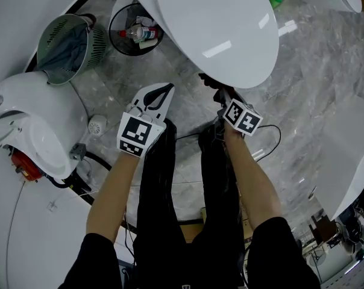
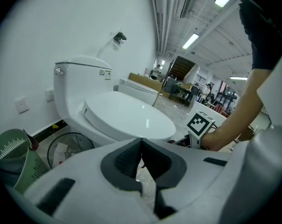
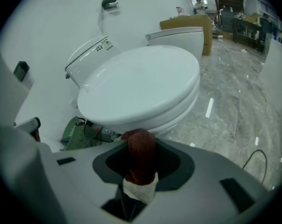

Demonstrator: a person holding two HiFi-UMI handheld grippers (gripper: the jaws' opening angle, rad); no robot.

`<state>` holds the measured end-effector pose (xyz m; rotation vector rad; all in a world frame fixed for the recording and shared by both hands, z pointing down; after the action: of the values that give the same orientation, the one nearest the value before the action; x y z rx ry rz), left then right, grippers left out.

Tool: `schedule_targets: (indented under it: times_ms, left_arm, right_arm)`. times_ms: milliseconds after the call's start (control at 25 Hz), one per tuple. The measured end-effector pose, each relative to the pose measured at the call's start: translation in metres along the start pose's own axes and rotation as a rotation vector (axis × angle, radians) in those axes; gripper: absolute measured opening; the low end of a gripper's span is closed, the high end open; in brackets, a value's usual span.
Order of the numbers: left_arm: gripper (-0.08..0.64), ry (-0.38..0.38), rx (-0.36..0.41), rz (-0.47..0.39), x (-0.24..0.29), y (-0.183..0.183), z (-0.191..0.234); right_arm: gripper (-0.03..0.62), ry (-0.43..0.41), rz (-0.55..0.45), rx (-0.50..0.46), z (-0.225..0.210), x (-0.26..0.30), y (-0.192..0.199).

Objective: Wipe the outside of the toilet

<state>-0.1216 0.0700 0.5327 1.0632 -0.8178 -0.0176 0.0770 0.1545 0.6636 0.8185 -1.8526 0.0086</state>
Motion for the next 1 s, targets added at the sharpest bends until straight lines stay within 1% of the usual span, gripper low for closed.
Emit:
schedule_targets:
  times_ms: [120,320,440,560,680,800,1000]
  left_arm:
    - [0.0,-0.002,0.001,-0.001,0.003,-0.001,-0.005]
    - [0.0,0.003,-0.002,-0.002,0.009,-0.002,-0.013]
    - [0.0,0.003,-0.007,-0.004,0.01,-0.002,-0.013]
    - [0.0,-0.003,-0.012,-0.011,0.008,-0.002,-0.011]
    - [0.0,-0.016,-0.023,-0.018,0.003,0.0,-0.003]
    - [0.0,-0.032,-0.037,-0.029,-0.006,0.002,0.011]
    - [0.0,-0.08,-0.06,-0.037,-0.034,0.013,0.05]
  right_arm:
    - [0.121,0.027,0.002,-0.031,-0.017,-0.008,-0.003]
    - [0.12,0.089,-0.014,-0.017,-0.049,-0.023,-0.011]
    - [0.12,0.121,-0.011,-0.072,-0.059,-0.03,-0.015]
    - [0.12,0.124,0.001,-0.12,-0.055,-0.034,-0.008]
    - [0.12,0.1,0.009,-0.142,-0.036,-0.036,0.003]
    - [0.12,0.055,0.014,-0.129,-0.005,-0.034,0.017]
    - [0.121,-0.066,0.013,-0.075,0.071,-0.011,0.032]
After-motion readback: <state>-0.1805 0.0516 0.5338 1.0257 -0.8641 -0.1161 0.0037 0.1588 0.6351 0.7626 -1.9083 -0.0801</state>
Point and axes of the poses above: the fingertips, and each gripper's own axes: x forward along the fingers, z to its left, y out of its underside, the point moved 2 cm from there along -x, backward along the fingers, and after that the axes turned 6 degrees about -y, right-handed, at the moved point
